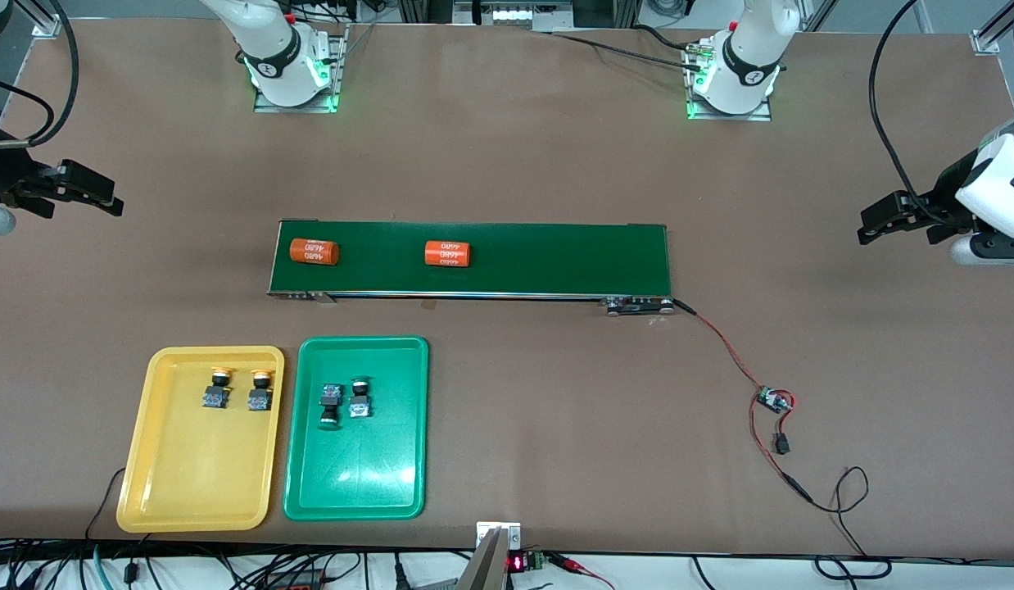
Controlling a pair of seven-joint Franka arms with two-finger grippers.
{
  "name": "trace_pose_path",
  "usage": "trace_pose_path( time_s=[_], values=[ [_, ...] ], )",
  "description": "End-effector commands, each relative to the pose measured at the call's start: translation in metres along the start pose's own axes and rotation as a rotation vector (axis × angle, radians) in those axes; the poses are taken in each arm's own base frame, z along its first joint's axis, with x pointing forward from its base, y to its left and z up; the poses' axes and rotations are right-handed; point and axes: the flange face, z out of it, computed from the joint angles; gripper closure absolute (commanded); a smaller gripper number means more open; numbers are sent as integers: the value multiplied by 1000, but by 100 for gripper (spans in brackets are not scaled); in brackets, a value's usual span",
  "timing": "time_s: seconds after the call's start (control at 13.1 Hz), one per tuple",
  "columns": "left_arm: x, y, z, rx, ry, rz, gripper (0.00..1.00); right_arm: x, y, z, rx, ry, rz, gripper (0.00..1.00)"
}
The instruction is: Sort buttons by color to trays
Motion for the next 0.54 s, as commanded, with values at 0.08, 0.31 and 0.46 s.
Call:
trace_pose_path(
  time_s=[0.08,0.31,0.46],
  values=[
    [-4,-1,-5,-5,12,19,0,-3,0,-1,12,9,-13,0],
    [-4,0,-7,-4,18,23,0,-3,0,-1,11,10,-13,0],
    [-4,0,-7,-4,18,23,0,-3,0,-1,9,10,-13,0]
  ],
)
